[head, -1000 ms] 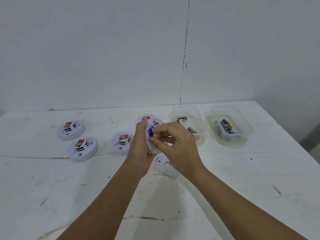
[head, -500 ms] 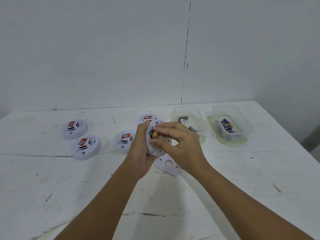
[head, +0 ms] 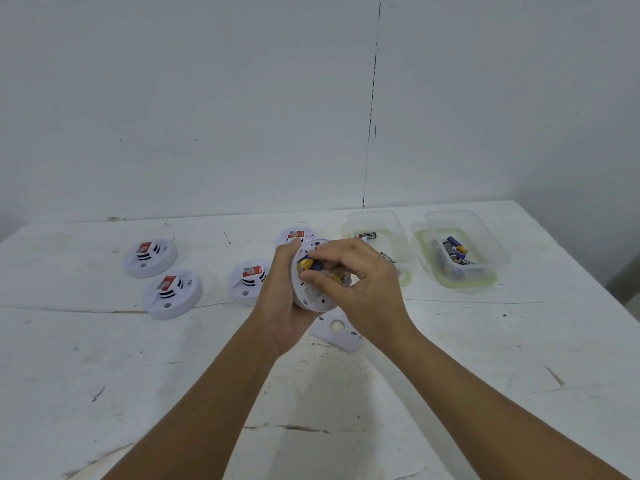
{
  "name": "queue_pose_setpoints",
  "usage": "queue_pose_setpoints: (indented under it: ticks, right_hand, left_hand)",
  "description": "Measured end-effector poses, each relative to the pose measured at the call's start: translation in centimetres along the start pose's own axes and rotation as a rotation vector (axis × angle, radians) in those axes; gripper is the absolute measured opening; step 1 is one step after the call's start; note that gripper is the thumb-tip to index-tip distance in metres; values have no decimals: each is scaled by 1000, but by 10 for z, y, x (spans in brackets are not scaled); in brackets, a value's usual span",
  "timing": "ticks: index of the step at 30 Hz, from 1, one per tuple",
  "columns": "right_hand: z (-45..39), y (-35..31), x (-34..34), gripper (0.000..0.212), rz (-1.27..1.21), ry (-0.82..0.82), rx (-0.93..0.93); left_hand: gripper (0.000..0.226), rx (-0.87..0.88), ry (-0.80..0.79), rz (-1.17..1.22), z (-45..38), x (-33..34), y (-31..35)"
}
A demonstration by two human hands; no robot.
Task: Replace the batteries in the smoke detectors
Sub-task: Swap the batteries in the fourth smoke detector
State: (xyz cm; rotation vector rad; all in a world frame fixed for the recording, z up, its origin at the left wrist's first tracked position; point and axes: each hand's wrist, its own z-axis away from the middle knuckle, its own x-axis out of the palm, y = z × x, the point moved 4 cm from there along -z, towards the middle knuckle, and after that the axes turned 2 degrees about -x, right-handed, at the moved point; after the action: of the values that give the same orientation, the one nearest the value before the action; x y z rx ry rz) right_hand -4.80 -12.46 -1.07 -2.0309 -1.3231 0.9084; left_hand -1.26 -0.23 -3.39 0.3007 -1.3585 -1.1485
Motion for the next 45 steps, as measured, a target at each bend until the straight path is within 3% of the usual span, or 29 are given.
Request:
queue_pose_setpoints:
  ticks: [5,12,17,24,39,45]
  right_hand:
    - [-2,-1,2,24,93,7,-55]
    - [4,3,9,20,52,55,47]
    - [3,12,13,24,-229,69,354]
    - [2,13,16,53,-427,159,605]
    - [-1,32,18,82,-574,67,876]
    - [1,41,18,80,-683,18,951]
  left_hand:
    - [40,-8,4,33,-1,2,-1]
    - [41,18,21,20,-4,1,-4]
    - [44,75,79,-8,-7,-3,-4]
    - [45,99,141,-67,-11,-6,1]
    - [45,86,164,-178,-12,-11,0]
    - [40,77,158,-229,-9,-14,-3]
